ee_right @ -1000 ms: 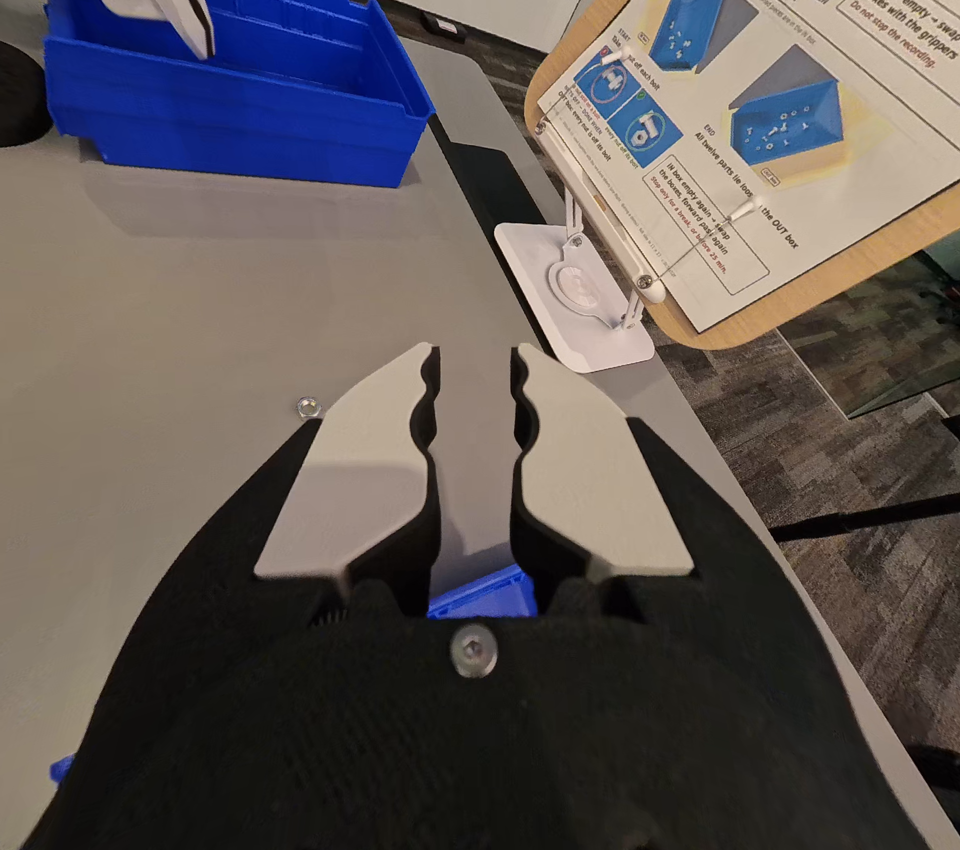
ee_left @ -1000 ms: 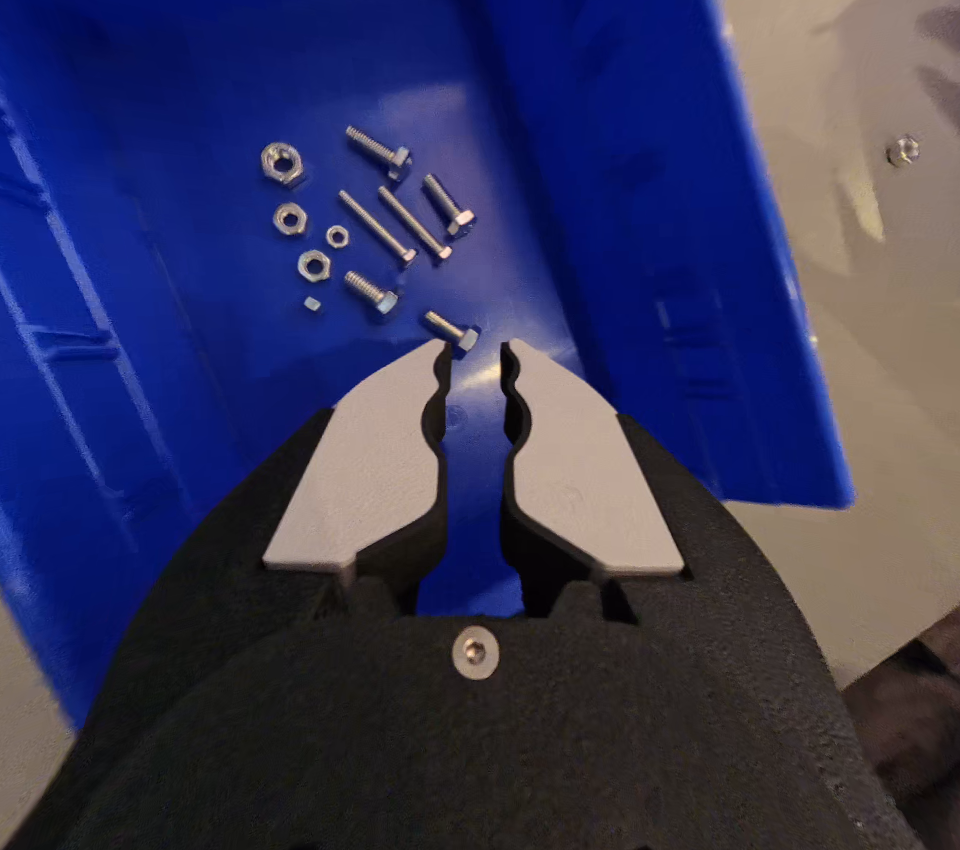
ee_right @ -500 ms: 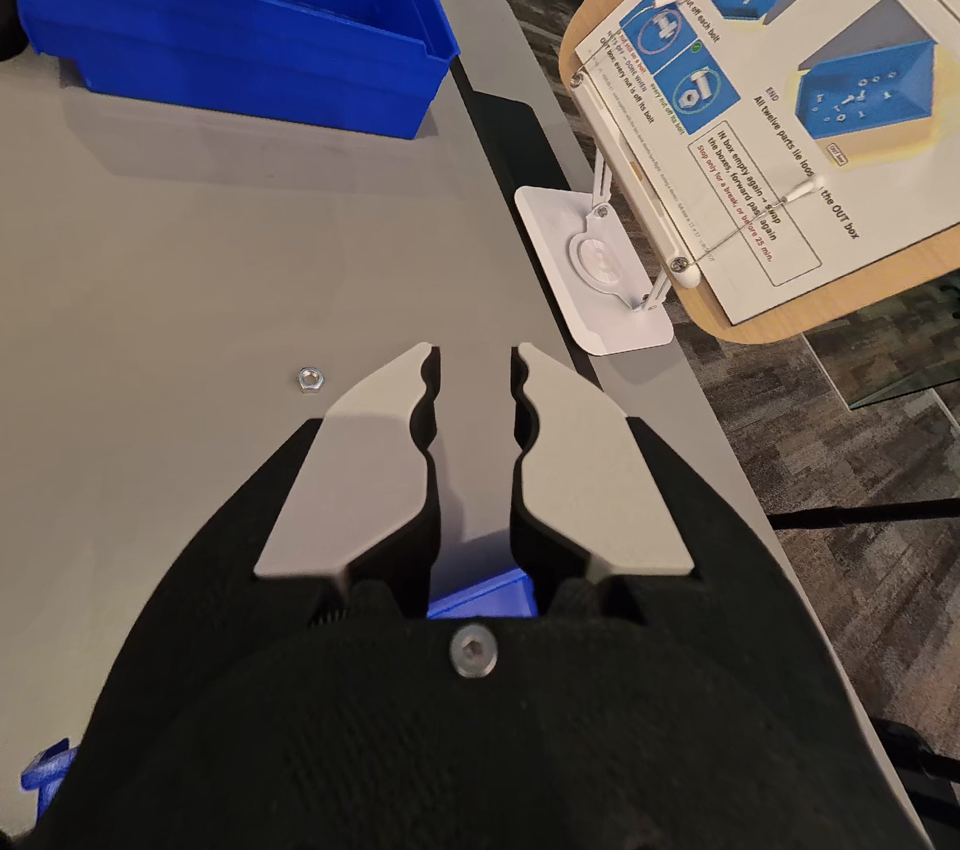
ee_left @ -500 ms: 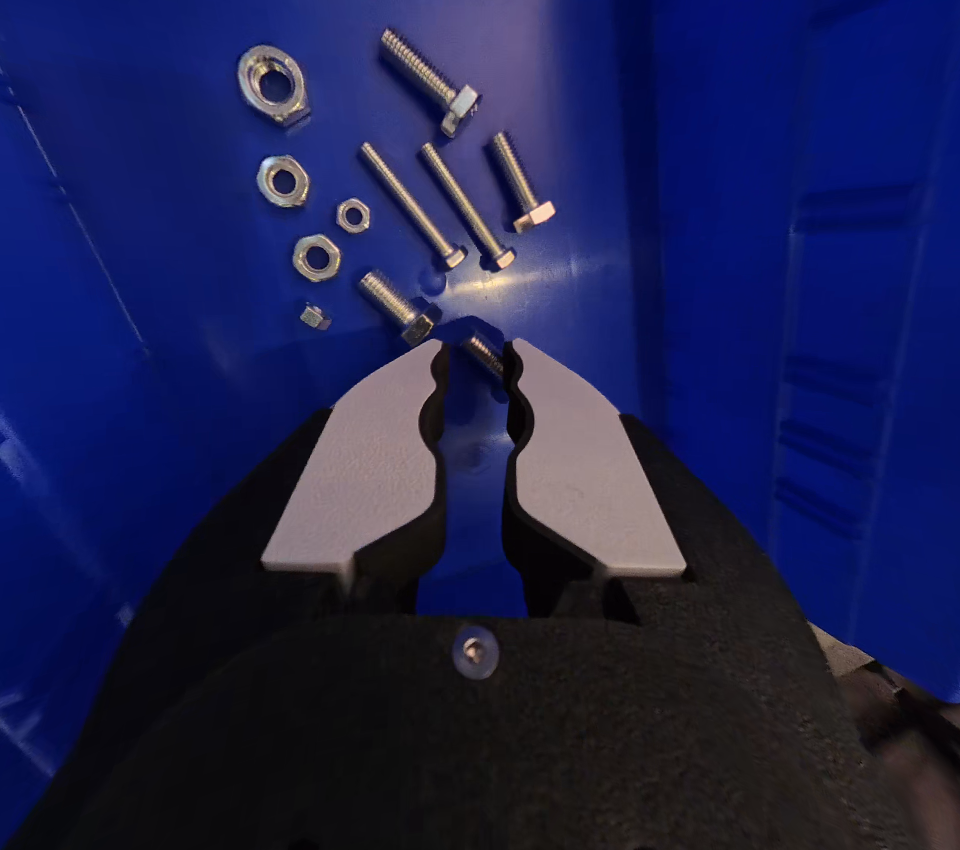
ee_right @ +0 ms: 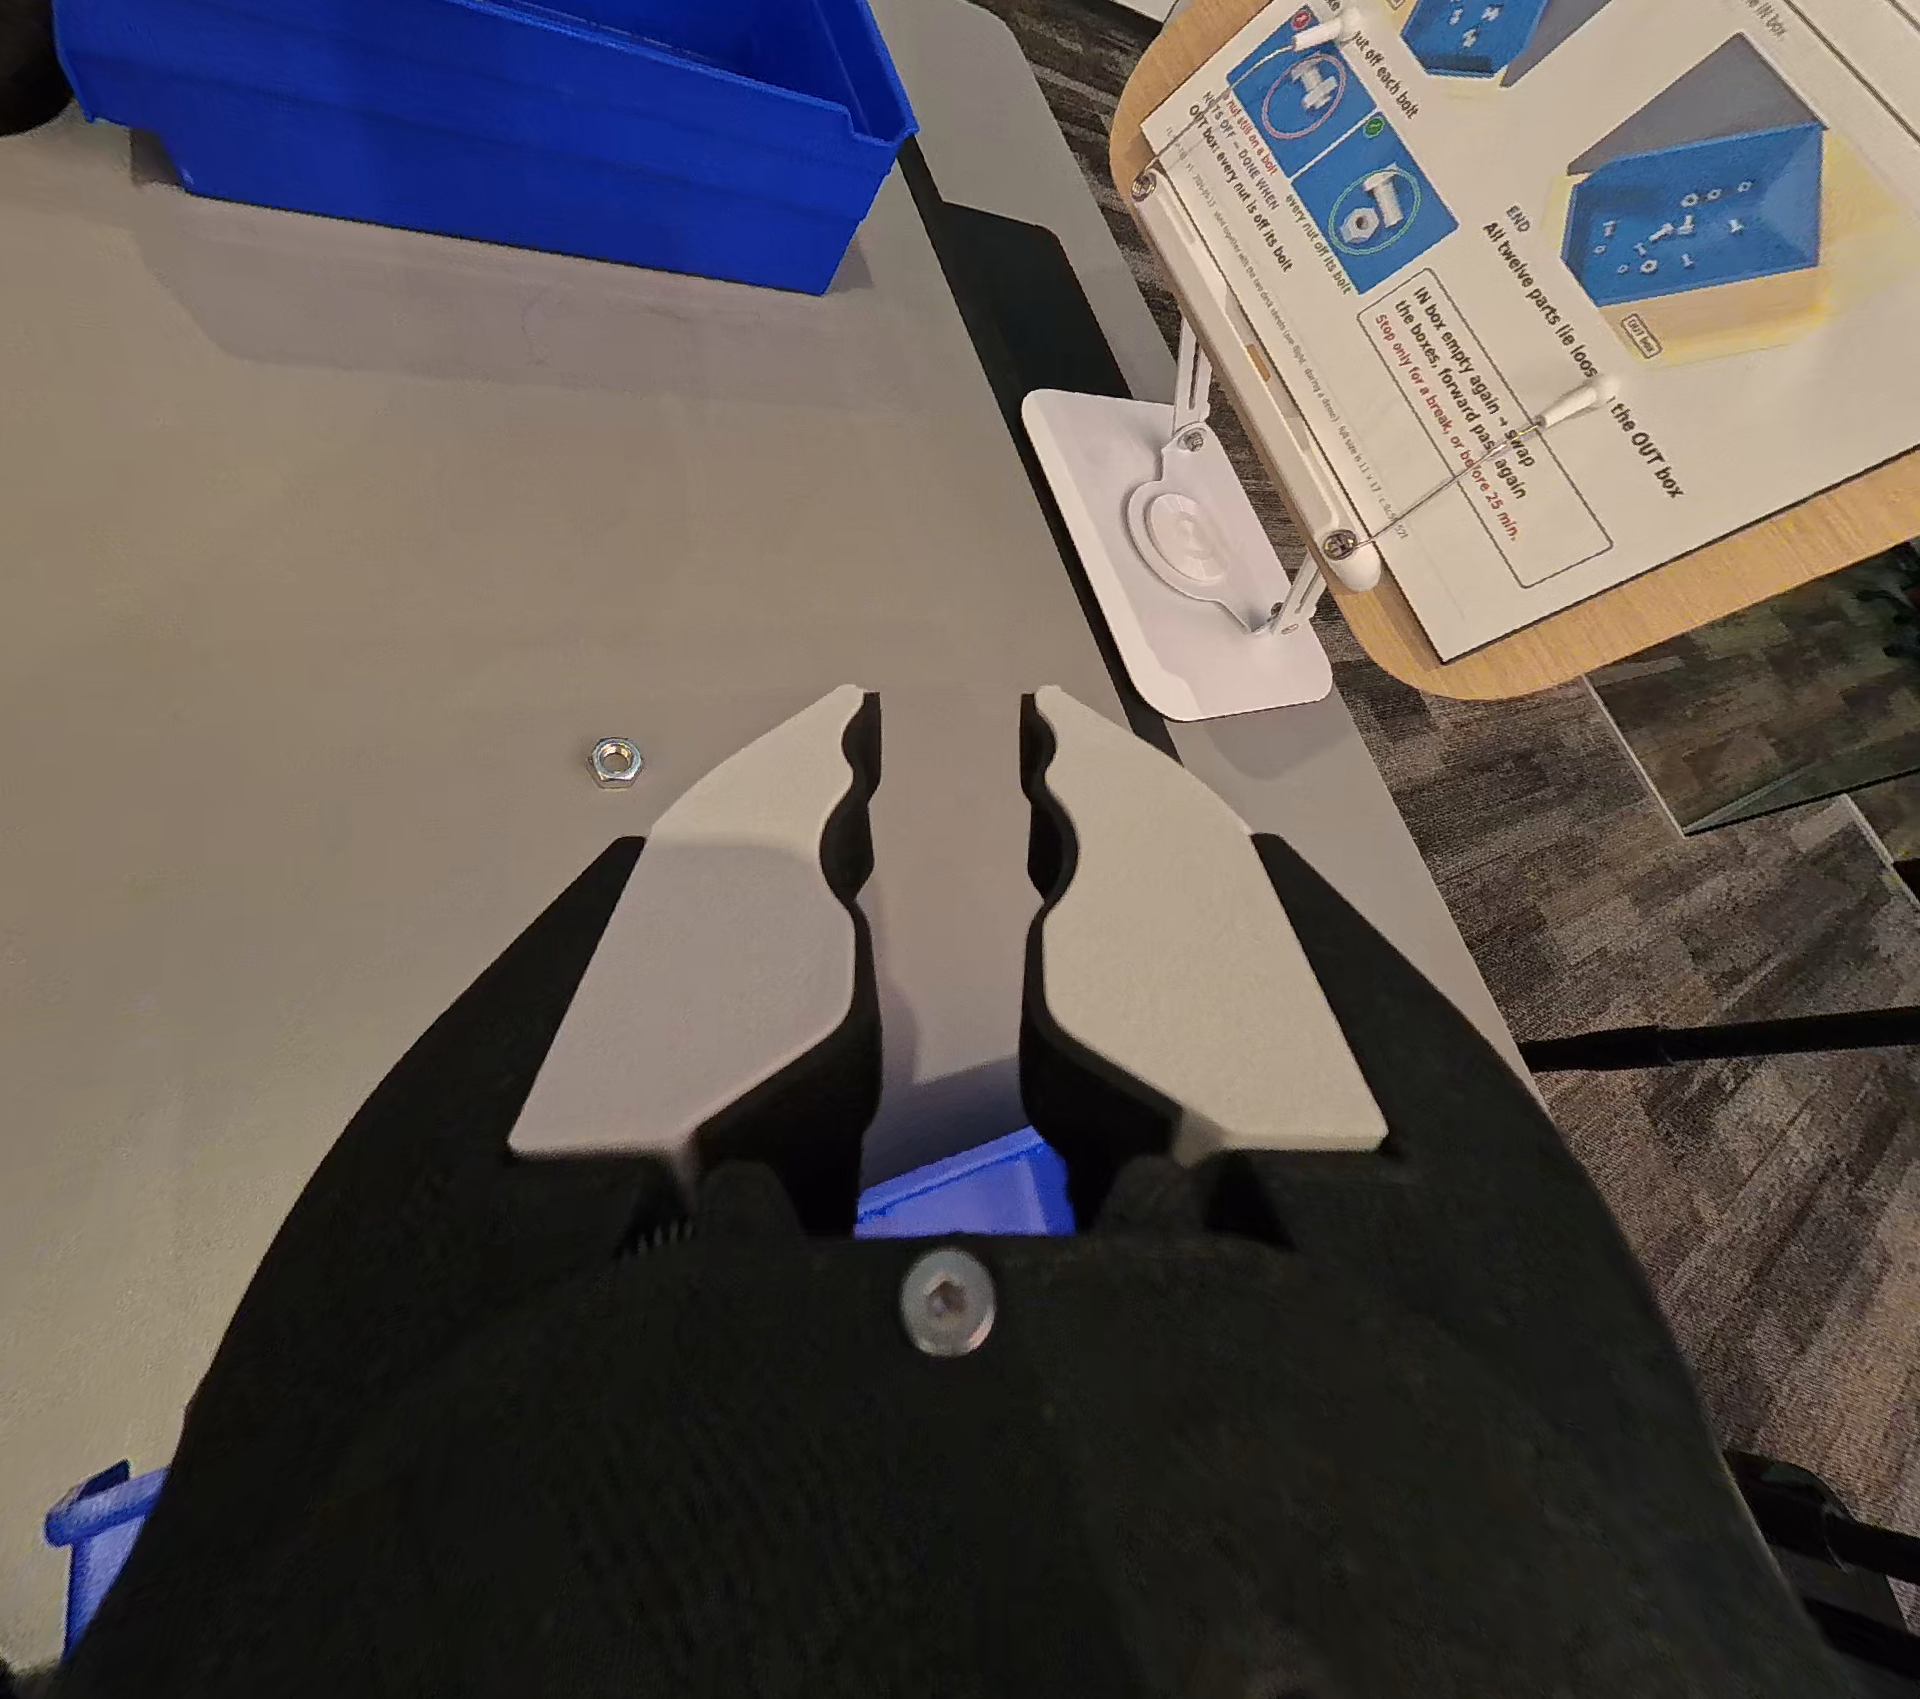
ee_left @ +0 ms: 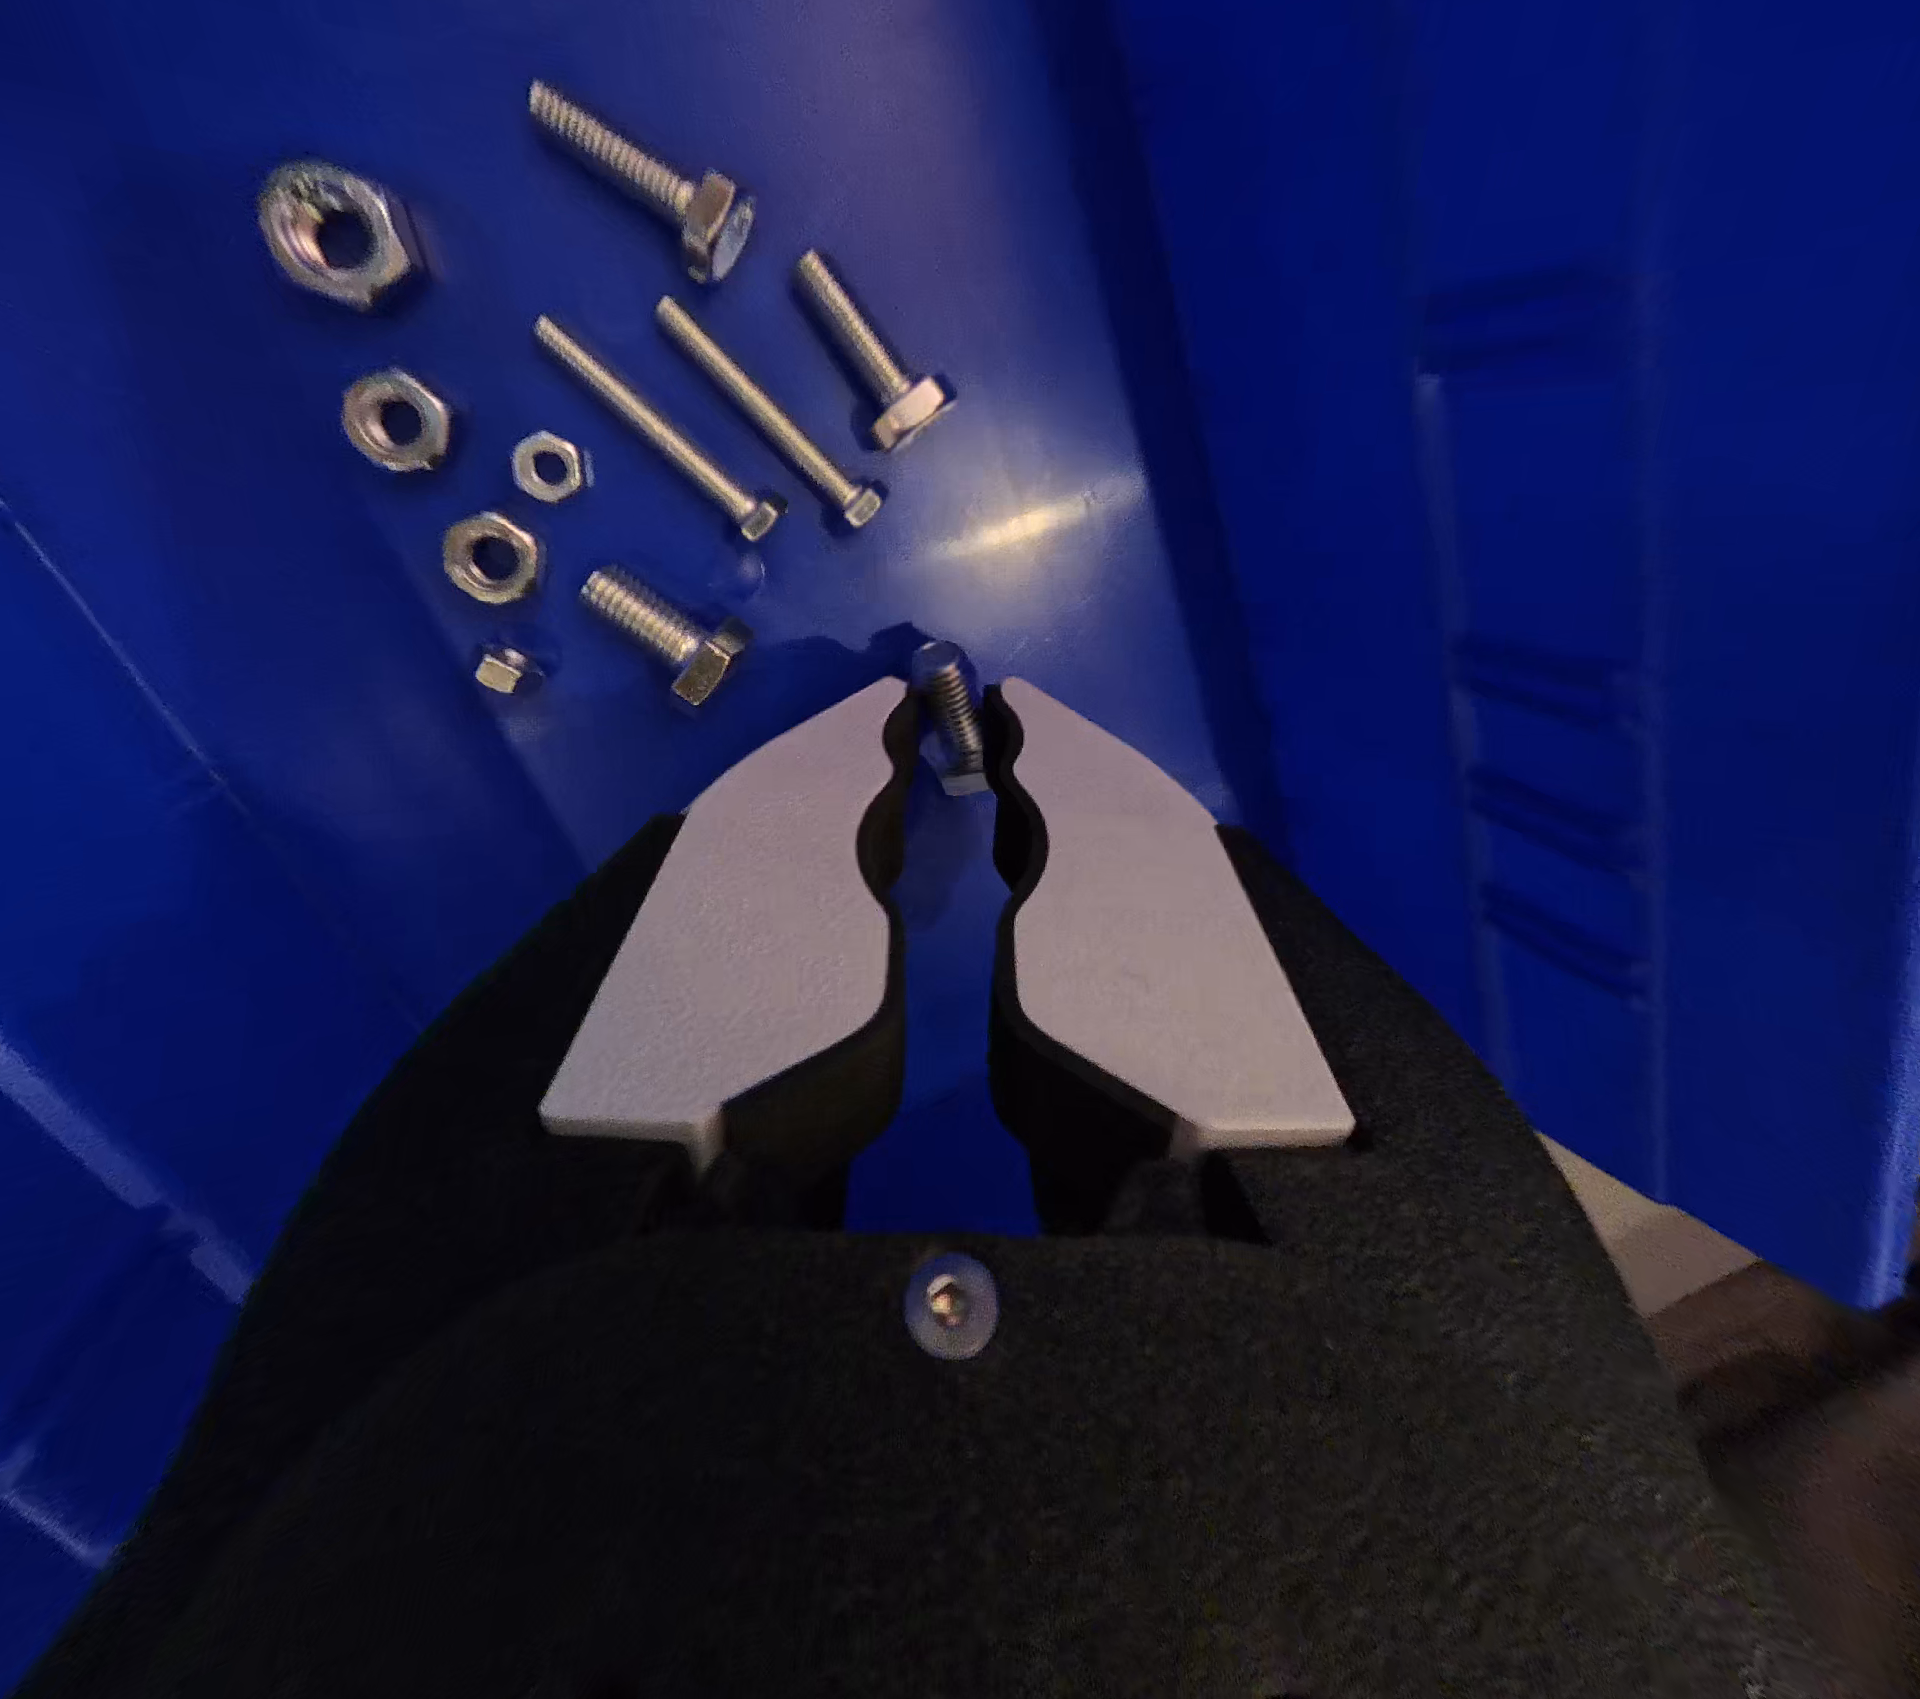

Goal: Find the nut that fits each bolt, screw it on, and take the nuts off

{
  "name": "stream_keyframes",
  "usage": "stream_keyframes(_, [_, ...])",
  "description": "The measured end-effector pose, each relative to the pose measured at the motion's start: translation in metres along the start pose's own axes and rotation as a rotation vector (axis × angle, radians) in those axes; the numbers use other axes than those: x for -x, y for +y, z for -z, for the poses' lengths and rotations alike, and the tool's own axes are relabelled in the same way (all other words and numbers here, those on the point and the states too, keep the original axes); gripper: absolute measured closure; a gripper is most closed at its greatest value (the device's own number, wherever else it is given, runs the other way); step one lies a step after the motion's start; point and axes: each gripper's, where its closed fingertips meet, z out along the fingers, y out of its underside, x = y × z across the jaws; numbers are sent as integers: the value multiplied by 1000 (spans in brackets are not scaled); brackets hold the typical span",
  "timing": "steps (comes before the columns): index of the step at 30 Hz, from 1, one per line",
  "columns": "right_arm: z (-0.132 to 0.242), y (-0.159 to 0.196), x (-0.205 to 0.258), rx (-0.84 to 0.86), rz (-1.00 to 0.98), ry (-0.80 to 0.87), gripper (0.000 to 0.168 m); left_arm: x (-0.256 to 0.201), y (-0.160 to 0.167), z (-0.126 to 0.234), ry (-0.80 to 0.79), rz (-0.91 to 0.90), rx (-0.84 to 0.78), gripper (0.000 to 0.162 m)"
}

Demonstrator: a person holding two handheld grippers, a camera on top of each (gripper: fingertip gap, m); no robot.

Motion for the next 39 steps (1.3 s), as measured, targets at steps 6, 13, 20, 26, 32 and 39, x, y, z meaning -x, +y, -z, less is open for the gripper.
stream_keyframes(6, [0,3,-2,7,-3,3,142,-8,-18,29,-18,-198,-267,152])
stream_keyframes(13, [-4,6,1,26,4,-4,143,-14,-19,70,10,-230,-406,153])
stream_keyframes(20, [-8,10,3,47,2,-16,143,-52,-32,128,254,-262,-550,153])
stream_keyframes(26, [-9,12,4,55,2,-17,143,-104,-25,150,400,-557,-649,153])
stream_keyframes(32, [-11,15,5,74,8,-20,143,-137,-13,156,448,-775,-689,152])
stream_keyframes(39, [-11,17,5,83,10,-23,143,-161,-19,169,702,-609,-685,153])
